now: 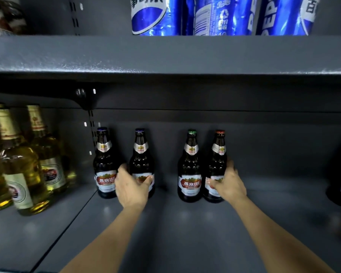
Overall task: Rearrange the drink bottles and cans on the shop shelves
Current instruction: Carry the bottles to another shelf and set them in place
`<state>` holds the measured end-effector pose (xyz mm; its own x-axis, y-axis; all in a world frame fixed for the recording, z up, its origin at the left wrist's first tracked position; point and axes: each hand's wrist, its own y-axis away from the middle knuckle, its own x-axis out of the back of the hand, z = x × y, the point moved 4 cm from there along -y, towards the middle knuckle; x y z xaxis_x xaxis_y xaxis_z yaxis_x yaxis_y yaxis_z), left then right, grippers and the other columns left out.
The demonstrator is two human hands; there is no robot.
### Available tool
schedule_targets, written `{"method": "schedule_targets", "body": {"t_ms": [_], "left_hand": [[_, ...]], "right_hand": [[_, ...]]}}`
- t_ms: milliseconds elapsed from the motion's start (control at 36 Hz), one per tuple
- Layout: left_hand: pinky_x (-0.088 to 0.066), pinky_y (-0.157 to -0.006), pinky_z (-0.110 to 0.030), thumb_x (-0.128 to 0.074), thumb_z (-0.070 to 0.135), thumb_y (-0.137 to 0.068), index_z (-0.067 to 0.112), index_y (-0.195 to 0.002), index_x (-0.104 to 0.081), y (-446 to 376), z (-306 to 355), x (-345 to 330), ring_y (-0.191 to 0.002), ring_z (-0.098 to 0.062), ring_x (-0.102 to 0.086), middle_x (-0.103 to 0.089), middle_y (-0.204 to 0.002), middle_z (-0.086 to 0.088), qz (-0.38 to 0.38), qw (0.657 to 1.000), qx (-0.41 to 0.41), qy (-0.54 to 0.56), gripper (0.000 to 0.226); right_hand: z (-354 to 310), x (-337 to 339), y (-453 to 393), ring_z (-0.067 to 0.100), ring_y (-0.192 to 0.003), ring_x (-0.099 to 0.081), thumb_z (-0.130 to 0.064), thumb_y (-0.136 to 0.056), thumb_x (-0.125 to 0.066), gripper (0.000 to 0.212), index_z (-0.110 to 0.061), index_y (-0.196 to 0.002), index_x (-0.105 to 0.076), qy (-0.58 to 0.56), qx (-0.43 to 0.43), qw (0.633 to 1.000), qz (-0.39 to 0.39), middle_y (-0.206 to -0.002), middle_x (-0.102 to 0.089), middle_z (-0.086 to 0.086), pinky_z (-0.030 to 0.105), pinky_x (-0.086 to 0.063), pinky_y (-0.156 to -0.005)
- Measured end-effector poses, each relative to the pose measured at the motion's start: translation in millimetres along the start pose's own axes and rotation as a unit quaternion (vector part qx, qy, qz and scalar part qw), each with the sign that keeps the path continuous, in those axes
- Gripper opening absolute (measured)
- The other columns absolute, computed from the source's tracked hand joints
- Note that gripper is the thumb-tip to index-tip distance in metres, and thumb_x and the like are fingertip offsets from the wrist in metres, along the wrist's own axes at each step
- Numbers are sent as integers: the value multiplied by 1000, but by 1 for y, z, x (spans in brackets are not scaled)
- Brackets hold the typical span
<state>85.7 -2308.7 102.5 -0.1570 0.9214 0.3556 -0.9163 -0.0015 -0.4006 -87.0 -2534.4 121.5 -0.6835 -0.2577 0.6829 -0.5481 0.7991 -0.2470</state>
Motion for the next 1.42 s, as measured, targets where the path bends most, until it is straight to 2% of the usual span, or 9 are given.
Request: {"method": "schedule_targets", "body": {"t_ms": [83, 139, 306, 583, 833, 917, 1000, 1222, 1417], "left_hand": [[-41, -89, -47, -84, 27, -66, 4, -120, -49, 34, 27, -5, -104, -32, -49, -55, -111, -13, 89, 988, -127, 4, 68], [-42, -92, -43, -84, 33, -66, 7, -122, -48, 52, 48, -25, -107, -27, -48, -52, -113, -9, 7, 987, -156, 44, 72], [-46, -93, -39, -82, 51, -63, 15, -131, -32, 63, 60, -87, -125, -24, -45, -42, -132, -4, -229, 973, 4, 3, 92], [-51, -82, -35, -85, 44, -60, 21, -103, -51, 43, 45, -77, -101, -23, -62, -63, -109, 0, -200, 980, -3, -9, 59], [-47, -94, -40, -84, 34, -68, 12, -125, -42, 48, 43, -72, -116, -24, -53, -50, -129, -7, -206, 978, -1, 23, 74], [-42, -94, -41, -81, 29, -71, 11, -133, -39, 66, 54, -56, -124, -29, -41, -43, -131, -9, -89, 995, -41, 7, 77], [-44, -87, -42, -77, 17, -74, 10, -121, -49, 89, 73, -48, -109, -27, -47, -51, -114, -8, -16, 988, -145, 47, 55], [-47, -85, -44, -72, 8, -75, 10, -115, -55, 155, 134, -89, -105, -30, -52, -52, -111, -9, -135, 954, -253, 87, 44], [-47, -87, -41, -70, 10, -77, 13, -117, -54, 237, 190, -124, -111, -26, -49, -51, -115, -6, -211, 932, -277, 104, 43]], "right_hand": [[-1, 0, 1, 39, -117, -53, -26, -77, -76, 85, -18, -143, -24, -5, -1, 1000, 4, -140, -42, 11, 45, -47, -86], [-1, -1, 1, 39, -117, -53, -27, -77, -76, 87, -20, -145, -22, -3, -2, 1000, 2, -140, -42, 11, 45, -47, -87], [-1, 1, -3, 37, -115, -54, -29, -77, -77, 89, -20, -146, -20, 10, -8, 1000, -5, -134, -45, 12, 41, -47, -84], [5, 3, -15, 33, -112, -57, -23, -76, -77, 82, -20, -139, -26, 4, 3, 1000, -21, -127, -53, 10, 43, -51, -89], [10, 4, -9, 30, -114, -56, -31, -75, -78, 103, -30, -149, -8, 11, 33, 999, 1, -138, -47, 6, 39, -50, -81], [13, 7, -3, 27, -117, -54, -45, -71, -77, 107, -34, -149, -4, 10, 34, 999, 26, -137, -45, 1, 38, -47, -77], [24, 23, 10, 24, -126, -46, -55, -80, -64, 90, -24, -149, -13, 40, 31, 995, 84, -142, -41, 1, 37, -46, -82], [81, 113, 59, 28, -93, -58, -34, -87, -57, 40, -10, -119, -53, 87, 72, 929, 353, -102, -59, 5, 41, -47, -74], [133, 224, 101, 26, -87, -45, -36, -83, -46, 35, -9, -101, -58, 161, 86, 847, 499, -89, -57, 9, 38, -28, -70]]}}
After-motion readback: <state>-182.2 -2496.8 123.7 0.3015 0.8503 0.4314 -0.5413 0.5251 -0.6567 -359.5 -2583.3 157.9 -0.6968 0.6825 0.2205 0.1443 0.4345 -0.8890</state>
